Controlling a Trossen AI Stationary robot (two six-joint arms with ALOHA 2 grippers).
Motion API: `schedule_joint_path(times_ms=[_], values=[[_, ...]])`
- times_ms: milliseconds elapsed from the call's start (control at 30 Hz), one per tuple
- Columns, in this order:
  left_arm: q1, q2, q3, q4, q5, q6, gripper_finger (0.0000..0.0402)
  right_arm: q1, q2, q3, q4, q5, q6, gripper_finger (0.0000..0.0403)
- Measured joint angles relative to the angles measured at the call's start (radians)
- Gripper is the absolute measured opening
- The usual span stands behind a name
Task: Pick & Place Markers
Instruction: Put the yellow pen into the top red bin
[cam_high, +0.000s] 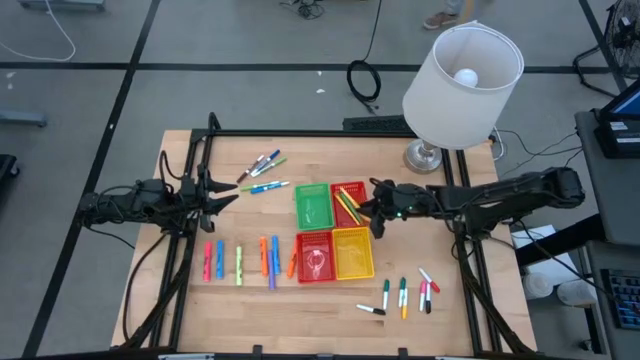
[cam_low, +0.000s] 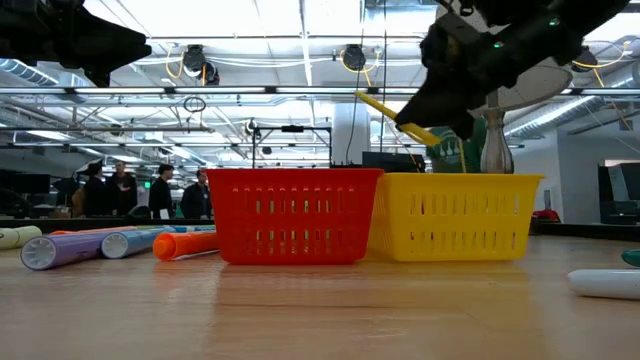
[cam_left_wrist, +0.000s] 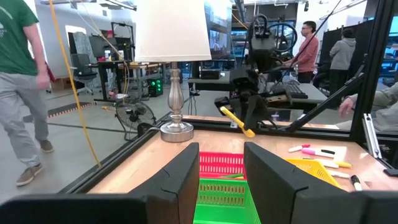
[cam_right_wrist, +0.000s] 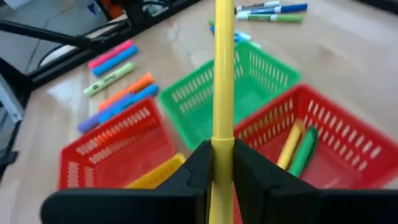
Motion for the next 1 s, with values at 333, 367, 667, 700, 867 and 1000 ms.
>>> schedule_joint_path(times_ms=[333,367,667,700,867,1000], values=[[0.0,0.0,0.0,0.0,0.0,0.0,0.0134,-0.017,0.163,0.367,-0.414,0.17,-0.153,0.0036],[0.0,0.0,0.0,0.0,0.0,0.0,0.0134,-0.016,0.183,0.405,-0.464,0.216,-0.157,0.0036],[0.0,0.0,0.0,0.001,0.0,0.0,0.0134,-0.009,0.302,0.462,-0.509,0.313,-0.065,0.0036],[0.0,0.0,0.0,0.001,0.0,0.0,0.0134,-0.009,0.313,0.462,-0.52,0.312,-0.057,0.0036],[0.0,0.0,0.0,0.0,0.0,0.0,0.0134,-0.009,0.334,0.462,-0.533,0.31,-0.031,0.0036],[0.0,0.0,0.0,0.0,0.0,0.0,0.0134,-0.005,0.333,0.462,-0.541,0.31,0.011,0.0036]])
